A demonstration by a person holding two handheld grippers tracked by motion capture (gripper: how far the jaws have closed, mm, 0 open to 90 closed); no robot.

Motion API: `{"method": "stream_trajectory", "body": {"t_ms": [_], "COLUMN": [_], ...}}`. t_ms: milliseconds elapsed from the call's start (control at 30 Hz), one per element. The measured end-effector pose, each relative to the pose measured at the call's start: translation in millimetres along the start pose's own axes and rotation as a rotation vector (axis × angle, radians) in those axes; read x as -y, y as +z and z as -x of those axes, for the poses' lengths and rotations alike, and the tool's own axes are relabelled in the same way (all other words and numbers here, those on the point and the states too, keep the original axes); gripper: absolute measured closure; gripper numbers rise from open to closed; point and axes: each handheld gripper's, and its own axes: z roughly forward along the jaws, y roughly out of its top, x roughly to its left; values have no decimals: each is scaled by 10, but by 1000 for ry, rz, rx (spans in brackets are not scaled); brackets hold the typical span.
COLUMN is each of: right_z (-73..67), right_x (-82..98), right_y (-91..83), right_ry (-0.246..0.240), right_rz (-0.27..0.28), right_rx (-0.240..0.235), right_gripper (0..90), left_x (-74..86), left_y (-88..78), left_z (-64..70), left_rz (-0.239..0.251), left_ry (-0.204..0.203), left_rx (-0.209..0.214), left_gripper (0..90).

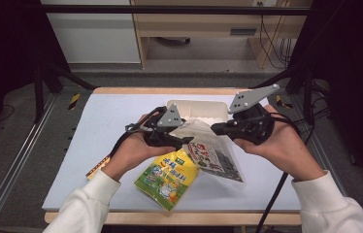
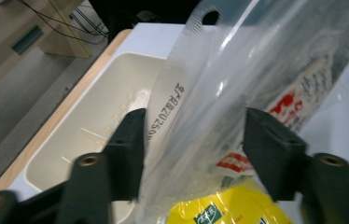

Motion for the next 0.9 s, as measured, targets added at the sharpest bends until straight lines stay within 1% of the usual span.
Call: {"method": "stream_trajectory", "body": {"t_ms": [67,133,167,200,267,367,433,500,533,567,600,633,667,733,800,833,867,900], "right_z": [-10,-26,-34,-51,-90,-127,-139,-143,-145,-145,-124,-117,-104,-72,-34,-7,27,61], "right_x": [13,18,19,18,11,-11,-14,-5,0,0,6,9,19,60,110,144,185,227], "right_y": [-7,-11,-5,17,60,131,204,282,314,314,320,313,302,257,206,167,128,86], "right_ry": [-12,-28,-39,-55,-92,-120,-135,-135,-134,-134,-114,-104,-95,-78,-61,-45,-30,-8], "right_rz": [-5,-15,-25,-43,-80,-122,-155,-183,-197,-197,-184,-179,-174,-160,-144,-135,-118,-103], "right_rx": [9,19,28,47,76,86,97,85,93,93,71,64,57,35,25,22,19,22], "right_gripper": [889,843,811,776,742,718,732,807,829,829,861,865,870,875,876,877,879,881], "left_x": [11,18,18,16,15,17,14,11,14,14,26,33,37,35,17,17,-10,-21], "left_y": [14,10,10,-6,-17,-34,-42,-48,-52,-52,-64,-71,-77,-118,-184,-184,-257,-297], "left_z": [18,18,18,13,15,26,38,55,60,60,58,60,63,65,65,65,72,76], "left_rz": [-13,-3,-3,5,1,6,6,5,2,2,15,29,48,106,158,158,189,199], "left_ry": [12,4,4,-12,-10,-8,-3,3,8,8,7,2,-5,-32,-65,-65,-105,-117], "left_rx": [6,10,10,23,27,34,37,38,30,30,30,23,11,1,-13,-13,-33,-37], "left_gripper": [563,620,638,651,662,676,681,681,682,679,664,638,576,468,367,316,273,253]}}
